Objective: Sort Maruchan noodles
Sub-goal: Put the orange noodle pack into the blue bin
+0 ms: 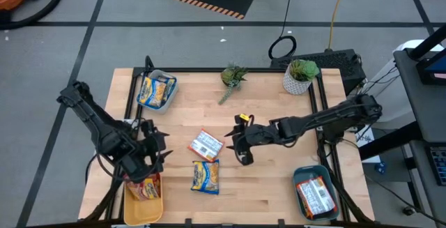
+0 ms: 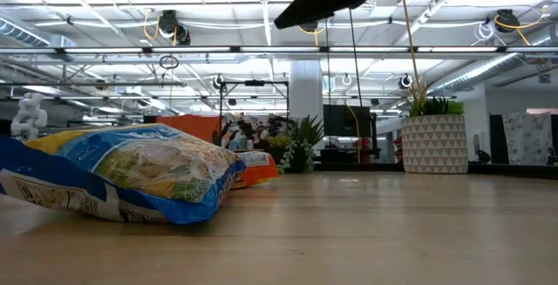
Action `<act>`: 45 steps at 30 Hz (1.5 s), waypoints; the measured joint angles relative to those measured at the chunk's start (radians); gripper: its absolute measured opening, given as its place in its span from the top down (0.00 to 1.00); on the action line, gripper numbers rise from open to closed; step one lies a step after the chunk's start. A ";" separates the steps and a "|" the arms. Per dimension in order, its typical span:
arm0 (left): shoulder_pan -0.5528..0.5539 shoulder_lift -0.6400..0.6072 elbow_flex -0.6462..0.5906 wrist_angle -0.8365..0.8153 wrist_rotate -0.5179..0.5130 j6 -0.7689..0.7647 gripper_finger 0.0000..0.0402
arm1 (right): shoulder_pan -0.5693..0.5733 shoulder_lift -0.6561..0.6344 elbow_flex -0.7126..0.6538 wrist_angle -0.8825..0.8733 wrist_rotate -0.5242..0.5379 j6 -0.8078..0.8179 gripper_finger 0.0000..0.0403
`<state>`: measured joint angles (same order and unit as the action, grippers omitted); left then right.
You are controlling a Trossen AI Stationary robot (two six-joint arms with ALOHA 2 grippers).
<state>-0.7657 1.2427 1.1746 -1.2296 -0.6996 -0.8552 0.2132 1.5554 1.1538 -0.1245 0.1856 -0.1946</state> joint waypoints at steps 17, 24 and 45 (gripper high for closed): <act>0.052 0.001 -0.019 0.136 -0.034 0.128 0.28 | -0.033 0.197 0.000 0.038 -0.087 0.131 0.45; 0.061 0.001 -0.019 0.136 -0.034 0.137 0.28 | -0.075 0.251 0.000 0.042 -0.143 0.177 0.46; 0.061 0.001 -0.020 0.136 -0.033 0.147 0.28 | -0.161 0.439 0.002 0.137 -0.284 0.235 0.46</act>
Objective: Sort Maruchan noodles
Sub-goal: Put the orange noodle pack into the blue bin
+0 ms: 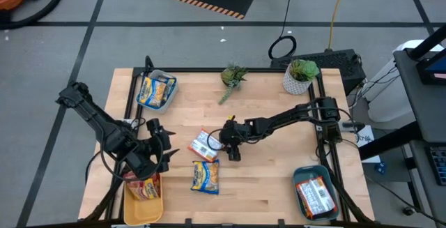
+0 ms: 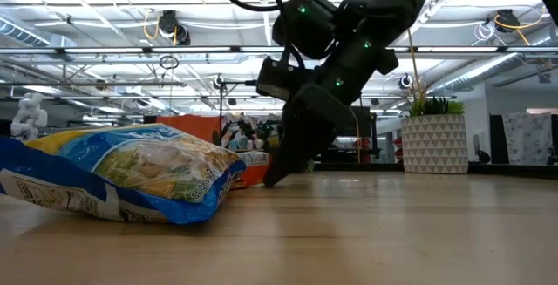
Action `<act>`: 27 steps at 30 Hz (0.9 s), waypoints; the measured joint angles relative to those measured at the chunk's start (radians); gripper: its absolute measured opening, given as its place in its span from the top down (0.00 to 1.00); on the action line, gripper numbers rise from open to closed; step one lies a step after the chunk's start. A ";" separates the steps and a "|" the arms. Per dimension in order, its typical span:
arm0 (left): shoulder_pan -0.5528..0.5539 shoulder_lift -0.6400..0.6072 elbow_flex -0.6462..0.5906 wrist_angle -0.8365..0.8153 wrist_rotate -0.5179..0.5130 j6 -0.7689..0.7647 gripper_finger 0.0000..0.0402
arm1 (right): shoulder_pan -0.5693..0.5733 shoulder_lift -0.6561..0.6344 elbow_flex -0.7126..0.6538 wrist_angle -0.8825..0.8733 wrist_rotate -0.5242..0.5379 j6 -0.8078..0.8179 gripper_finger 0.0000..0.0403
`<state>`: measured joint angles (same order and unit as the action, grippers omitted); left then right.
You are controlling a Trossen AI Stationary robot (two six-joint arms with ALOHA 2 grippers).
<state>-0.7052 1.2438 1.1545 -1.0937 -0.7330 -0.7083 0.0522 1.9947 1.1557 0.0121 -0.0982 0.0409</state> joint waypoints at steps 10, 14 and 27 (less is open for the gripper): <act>0.000 0.000 0.000 0.004 0.002 0.006 0.28 | -0.007 0.003 0.000 0.015 -0.039 -0.003 0.50; 0.000 0.000 0.000 0.005 0.001 0.007 0.28 | -0.020 0.004 0.000 0.019 -0.080 -0.003 0.58; 0.000 0.000 0.000 0.007 0.000 0.007 0.28 | -0.034 0.006 -0.001 0.024 -0.086 -0.090 0.98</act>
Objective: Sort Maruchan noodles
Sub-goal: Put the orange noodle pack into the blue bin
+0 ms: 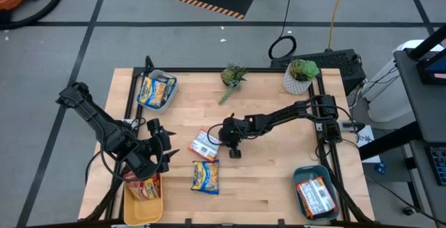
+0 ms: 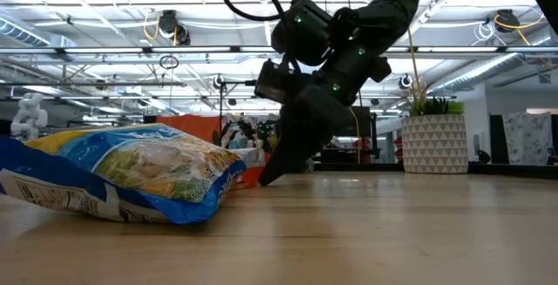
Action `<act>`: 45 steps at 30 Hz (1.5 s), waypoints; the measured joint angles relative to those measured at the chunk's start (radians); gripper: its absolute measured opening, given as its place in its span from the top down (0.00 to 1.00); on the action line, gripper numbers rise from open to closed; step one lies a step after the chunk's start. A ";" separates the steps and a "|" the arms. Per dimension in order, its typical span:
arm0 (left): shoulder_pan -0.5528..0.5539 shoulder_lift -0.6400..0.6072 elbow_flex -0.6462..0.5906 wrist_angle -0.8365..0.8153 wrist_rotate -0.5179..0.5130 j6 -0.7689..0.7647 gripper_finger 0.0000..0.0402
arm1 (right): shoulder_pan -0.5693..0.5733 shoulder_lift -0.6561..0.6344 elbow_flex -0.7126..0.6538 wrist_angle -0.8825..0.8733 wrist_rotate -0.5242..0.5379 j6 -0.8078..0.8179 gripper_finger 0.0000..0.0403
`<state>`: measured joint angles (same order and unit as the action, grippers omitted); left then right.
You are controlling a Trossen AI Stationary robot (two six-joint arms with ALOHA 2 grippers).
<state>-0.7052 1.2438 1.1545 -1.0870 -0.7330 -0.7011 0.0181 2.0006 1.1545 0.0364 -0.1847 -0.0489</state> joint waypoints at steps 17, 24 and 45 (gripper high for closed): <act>0.010 0.000 0.000 0.020 -0.006 0.018 0.28 | 0.061 -0.152 -0.003 -0.052 0.302 -0.174 1.00; 0.049 0.000 0.000 0.152 -0.008 0.134 0.28 | 0.121 -0.243 -0.002 -0.059 0.479 -0.259 1.00; 0.222 0.032 0.000 0.374 -0.009 0.234 0.28 | 0.230 -0.462 -0.001 -0.087 1.001 -0.330 1.00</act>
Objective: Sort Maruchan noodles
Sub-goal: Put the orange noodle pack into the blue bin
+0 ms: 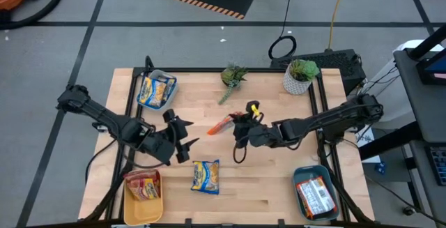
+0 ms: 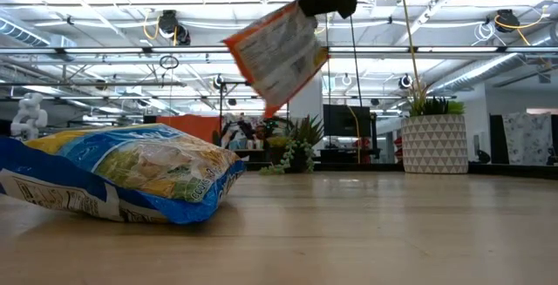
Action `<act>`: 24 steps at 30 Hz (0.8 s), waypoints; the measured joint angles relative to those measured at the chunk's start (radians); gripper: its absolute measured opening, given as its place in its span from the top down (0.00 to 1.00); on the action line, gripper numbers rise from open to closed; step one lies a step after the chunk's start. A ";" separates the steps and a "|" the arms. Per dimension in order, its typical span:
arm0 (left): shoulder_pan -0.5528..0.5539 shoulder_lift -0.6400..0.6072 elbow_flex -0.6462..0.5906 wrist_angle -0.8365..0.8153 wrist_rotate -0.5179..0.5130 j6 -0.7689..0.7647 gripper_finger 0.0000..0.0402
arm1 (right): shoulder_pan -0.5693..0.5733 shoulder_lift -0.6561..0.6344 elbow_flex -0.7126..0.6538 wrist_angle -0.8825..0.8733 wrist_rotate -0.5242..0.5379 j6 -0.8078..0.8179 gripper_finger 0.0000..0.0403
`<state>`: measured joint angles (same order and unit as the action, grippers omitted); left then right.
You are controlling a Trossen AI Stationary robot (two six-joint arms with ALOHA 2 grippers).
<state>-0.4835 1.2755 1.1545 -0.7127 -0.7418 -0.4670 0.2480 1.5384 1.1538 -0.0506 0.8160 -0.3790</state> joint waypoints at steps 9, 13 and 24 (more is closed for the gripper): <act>0.078 0.136 0.001 0.249 0.000 0.207 0.28 | 0.023 -0.011 0.000 -0.008 0.104 0.000 1.00; 0.106 0.206 0.001 0.354 0.003 0.249 0.28 | 0.023 -0.011 0.000 -0.007 0.104 -0.002 1.00; 0.181 0.353 0.000 0.436 0.001 0.248 0.28 | 0.029 -0.011 0.000 -0.014 0.094 -0.009 1.00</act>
<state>-0.3028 1.6287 1.1549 -0.2769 -0.7405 -0.2190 0.2768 1.5276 1.1538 -0.0650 0.9100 -0.3881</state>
